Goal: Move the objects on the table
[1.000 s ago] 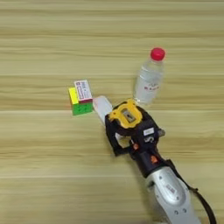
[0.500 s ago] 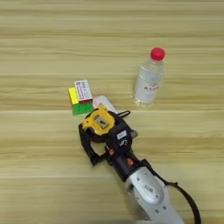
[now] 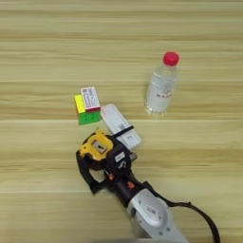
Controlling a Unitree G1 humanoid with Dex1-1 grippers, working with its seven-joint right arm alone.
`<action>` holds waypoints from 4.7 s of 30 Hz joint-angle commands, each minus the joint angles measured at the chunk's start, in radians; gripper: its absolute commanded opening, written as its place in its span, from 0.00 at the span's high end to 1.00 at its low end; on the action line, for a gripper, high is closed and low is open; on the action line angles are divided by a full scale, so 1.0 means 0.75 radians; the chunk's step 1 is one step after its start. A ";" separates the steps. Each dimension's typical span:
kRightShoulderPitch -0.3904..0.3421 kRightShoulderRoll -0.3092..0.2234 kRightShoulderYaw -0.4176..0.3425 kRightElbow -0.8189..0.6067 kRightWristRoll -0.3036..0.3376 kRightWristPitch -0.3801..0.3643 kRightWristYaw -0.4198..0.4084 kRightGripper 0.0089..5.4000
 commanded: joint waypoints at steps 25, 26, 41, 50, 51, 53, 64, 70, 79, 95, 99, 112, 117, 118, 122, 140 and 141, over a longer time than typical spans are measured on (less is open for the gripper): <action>-0.072 0.047 0.013 -0.044 -0.048 -0.111 -0.070 0.01; -0.070 0.044 0.009 -0.070 -0.050 -0.111 -0.074 0.01; -0.037 0.009 -0.178 -0.410 -0.060 -0.079 -0.177 0.01; -0.034 0.033 -0.358 -0.391 -0.081 -0.057 -0.323 0.01; -0.037 0.034 -0.369 -0.385 -0.082 -0.054 -0.331 0.01; -0.050 0.031 -0.386 -0.372 -0.084 -0.046 -0.340 0.01; -0.189 -0.008 -0.507 -0.299 -0.011 0.069 -0.296 0.01; -0.293 -0.046 -0.572 -0.251 0.011 0.119 -0.268 0.01; -0.407 -0.078 -0.613 -0.186 0.022 0.165 -0.233 0.01; -0.661 -0.125 -0.711 0.065 0.119 0.213 -0.142 0.01; -0.740 -0.137 -0.729 0.158 0.131 0.208 -0.122 0.01; -0.896 -0.154 -0.746 0.489 0.138 0.129 -0.048 0.05; -0.903 -0.160 -0.755 0.528 0.122 0.084 -0.065 0.17; -0.902 -0.163 -0.758 0.531 0.119 0.076 -0.071 0.20; -0.888 -0.177 -0.771 0.536 0.113 0.045 -0.088 0.27; -0.753 -0.325 -0.906 0.671 0.078 -0.152 -0.190 0.40; -0.752 -0.329 -0.911 0.679 0.080 -0.158 -0.191 0.40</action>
